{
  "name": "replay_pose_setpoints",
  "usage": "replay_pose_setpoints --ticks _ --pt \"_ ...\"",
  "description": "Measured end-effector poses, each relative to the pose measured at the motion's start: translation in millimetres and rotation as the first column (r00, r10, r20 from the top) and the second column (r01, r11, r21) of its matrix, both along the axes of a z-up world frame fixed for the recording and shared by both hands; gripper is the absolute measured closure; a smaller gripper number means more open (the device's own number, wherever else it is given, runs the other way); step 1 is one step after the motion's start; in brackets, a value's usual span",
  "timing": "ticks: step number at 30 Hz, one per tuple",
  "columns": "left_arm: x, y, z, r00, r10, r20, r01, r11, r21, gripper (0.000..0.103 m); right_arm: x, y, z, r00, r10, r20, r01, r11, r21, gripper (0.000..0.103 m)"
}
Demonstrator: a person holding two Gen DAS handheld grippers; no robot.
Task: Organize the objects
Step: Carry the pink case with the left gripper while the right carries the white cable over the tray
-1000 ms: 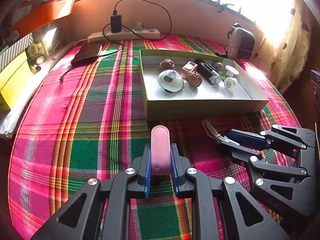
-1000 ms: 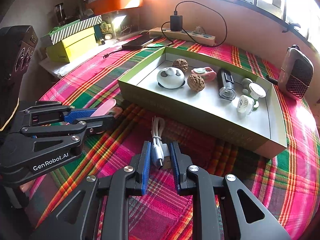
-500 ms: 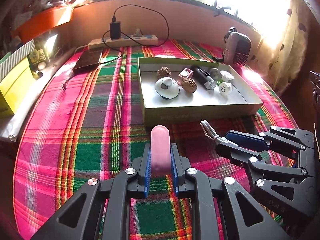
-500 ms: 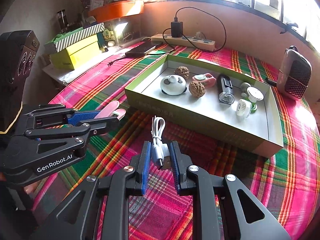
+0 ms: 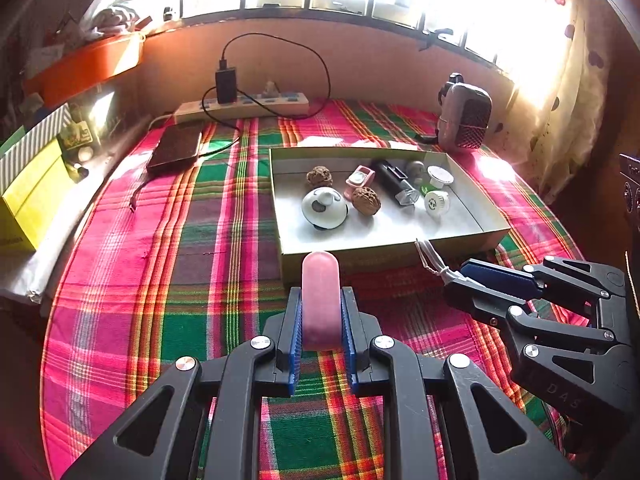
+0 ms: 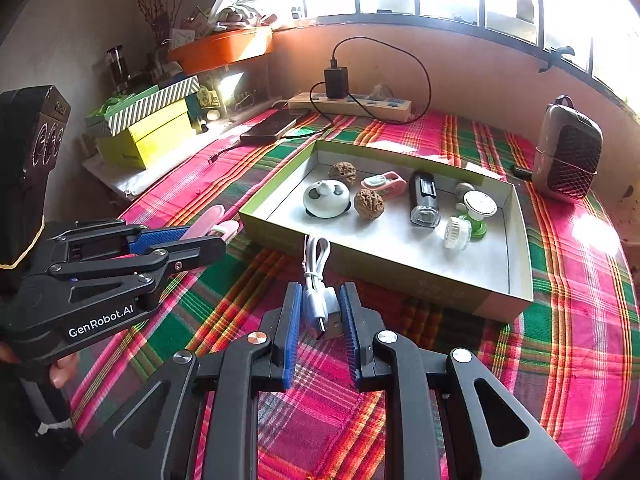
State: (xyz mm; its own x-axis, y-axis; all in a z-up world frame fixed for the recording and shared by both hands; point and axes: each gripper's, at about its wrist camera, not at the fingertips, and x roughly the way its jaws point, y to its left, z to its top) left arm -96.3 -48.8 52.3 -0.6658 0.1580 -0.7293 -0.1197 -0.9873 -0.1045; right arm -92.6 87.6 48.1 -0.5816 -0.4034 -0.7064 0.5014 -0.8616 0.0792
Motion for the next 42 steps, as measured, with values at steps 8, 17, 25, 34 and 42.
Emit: replay_pose_setpoints --ticks 8,17,25,34,42 --pt "-7.8 5.7 4.6 1.000 -0.012 0.001 0.012 1.000 0.016 0.087 -4.9 13.0 5.2 0.999 -0.044 -0.007 0.044 0.999 -0.017 0.082" --pt "-21.7 16.7 9.9 0.999 -0.036 -0.005 0.036 0.999 0.026 0.087 -17.6 30.9 11.5 0.995 -0.102 -0.006 0.102 0.995 -0.022 0.082" --pt "-40.6 25.7 9.5 0.999 -0.046 0.001 0.046 0.999 0.028 0.087 -41.7 38.1 12.7 0.992 -0.126 0.012 0.127 0.992 -0.016 0.082" --pt "-62.3 28.2 -0.6 0.999 -0.037 0.029 0.037 0.999 0.028 0.087 -72.1 32.3 6.6 0.992 -0.116 0.049 0.117 0.993 -0.022 0.082" --pt "-76.4 32.0 -11.5 0.998 -0.037 0.054 0.035 0.999 0.026 0.087 -95.8 18.4 -3.2 0.991 -0.103 0.091 0.103 0.995 -0.004 0.082"
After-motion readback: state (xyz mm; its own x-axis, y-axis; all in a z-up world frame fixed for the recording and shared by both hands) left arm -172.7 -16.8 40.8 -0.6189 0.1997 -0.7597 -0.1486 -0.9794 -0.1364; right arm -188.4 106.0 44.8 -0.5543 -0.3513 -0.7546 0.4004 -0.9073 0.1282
